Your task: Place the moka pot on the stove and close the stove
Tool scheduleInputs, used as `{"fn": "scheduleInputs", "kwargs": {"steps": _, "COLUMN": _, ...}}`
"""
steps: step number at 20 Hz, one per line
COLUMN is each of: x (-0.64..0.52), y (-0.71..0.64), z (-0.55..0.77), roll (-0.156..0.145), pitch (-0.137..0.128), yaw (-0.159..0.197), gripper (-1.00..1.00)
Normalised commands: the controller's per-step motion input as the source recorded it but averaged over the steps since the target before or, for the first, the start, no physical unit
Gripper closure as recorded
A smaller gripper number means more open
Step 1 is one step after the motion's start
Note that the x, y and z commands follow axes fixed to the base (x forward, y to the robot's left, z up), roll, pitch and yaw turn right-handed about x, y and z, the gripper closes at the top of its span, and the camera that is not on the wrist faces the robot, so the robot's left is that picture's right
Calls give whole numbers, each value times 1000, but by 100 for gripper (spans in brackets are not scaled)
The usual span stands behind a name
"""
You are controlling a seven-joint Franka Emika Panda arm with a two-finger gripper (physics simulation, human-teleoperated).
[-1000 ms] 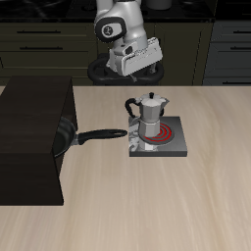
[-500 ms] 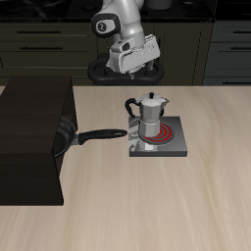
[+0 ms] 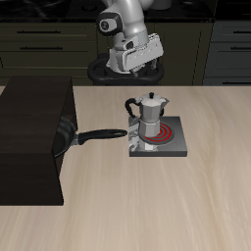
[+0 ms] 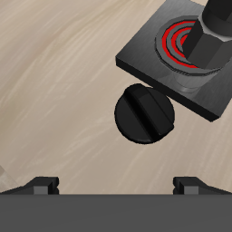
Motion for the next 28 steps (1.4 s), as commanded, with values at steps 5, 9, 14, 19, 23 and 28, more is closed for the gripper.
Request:
{"fn": "scheduleInputs", "kwargs": {"steps": 5, "x": -3, "y": 76, "z": -62, "roll": 54, "pitch": 34, "yaw": -7, "gripper": -100}}
{"fn": "scheduleInputs", "kwargs": {"steps": 9, "x": 4, "y": -17, "z": -80, "roll": 15, "pitch": 42, "yaw": 82, "gripper": -100}}
{"fn": "scheduleInputs", "kwargs": {"steps": 14, "x": 66, "y": -34, "z": 90, "roll": -14, "pitch": -22, "yaw": 53, "gripper": -100}}
{"fn": "scheduleInputs", "kwargs": {"steps": 19, "x": 34, "y": -103, "z": 260, "roll": 45, "pitch": 29, "yaw": -134, "gripper": -100}}
{"fn": "scheduleInputs", "kwargs": {"steps": 23, "x": 105, "y": -286, "z": 332, "roll": -42, "pitch": -79, "yaw": -15, "gripper": -100}}
{"fn": "scheduleInputs", "kwargs": {"steps": 28, "x": 163, "y": -130, "z": 185, "roll": -34, "pitch": -31, "yaw": -54, "gripper": -100}}
